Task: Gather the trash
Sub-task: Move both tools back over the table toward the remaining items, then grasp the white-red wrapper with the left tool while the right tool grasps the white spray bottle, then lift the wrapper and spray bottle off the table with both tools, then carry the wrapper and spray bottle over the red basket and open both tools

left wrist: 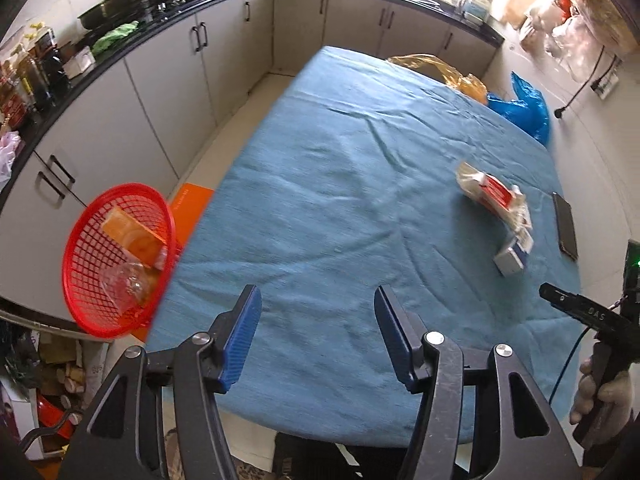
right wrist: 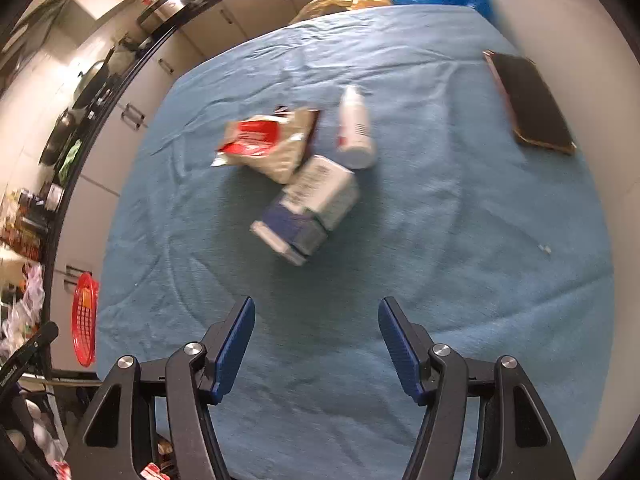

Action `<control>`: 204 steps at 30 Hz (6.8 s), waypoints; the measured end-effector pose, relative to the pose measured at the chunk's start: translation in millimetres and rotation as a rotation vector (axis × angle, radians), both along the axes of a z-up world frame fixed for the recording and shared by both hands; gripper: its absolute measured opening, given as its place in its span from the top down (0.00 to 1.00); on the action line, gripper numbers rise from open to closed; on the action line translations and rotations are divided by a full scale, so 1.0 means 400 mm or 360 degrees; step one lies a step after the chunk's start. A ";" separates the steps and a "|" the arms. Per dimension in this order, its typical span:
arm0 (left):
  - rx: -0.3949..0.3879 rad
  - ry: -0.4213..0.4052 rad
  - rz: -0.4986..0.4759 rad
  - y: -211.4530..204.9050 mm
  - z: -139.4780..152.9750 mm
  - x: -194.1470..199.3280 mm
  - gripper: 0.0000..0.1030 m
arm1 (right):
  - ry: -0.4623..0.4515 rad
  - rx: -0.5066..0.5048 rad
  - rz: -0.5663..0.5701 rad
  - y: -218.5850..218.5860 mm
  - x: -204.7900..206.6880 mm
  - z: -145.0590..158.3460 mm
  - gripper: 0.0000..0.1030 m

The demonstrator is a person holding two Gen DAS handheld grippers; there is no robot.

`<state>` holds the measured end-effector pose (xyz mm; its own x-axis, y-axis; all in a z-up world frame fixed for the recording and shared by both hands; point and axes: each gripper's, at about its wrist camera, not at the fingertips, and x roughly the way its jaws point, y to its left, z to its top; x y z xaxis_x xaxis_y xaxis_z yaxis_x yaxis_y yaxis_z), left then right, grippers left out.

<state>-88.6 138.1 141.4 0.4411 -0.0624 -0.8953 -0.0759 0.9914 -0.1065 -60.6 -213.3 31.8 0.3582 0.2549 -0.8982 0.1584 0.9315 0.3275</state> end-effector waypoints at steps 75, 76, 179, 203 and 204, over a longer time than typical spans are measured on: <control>-0.0364 0.0410 -0.0287 -0.476 -0.268 0.411 0.88 | 0.0103 -0.0234 0.0054 -0.082 0.365 -0.092 0.68; -0.0371 0.0400 -0.0284 -0.468 -0.257 0.407 0.89 | 0.0095 -0.0231 0.0053 -0.089 0.351 -0.082 0.68; -0.0213 -0.0030 0.0862 0.587 -0.065 -0.025 0.90 | 0.0066 -0.0094 0.1274 1.004 0.168 0.044 0.68; -0.0275 -0.0074 0.1088 0.700 -0.069 -0.054 0.67 | 0.0060 -0.0014 0.1414 1.263 0.245 0.020 0.56; -0.0272 -0.0071 0.1085 0.692 -0.069 -0.052 0.67 | 0.0058 -0.0009 0.1398 1.249 0.248 0.024 0.56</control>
<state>-109.4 414.7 113.8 0.4680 0.1026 -0.8778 -0.6663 0.6934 -0.2742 38.8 286.4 41.4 0.0056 0.4203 -0.9074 -0.6063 0.7230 0.3312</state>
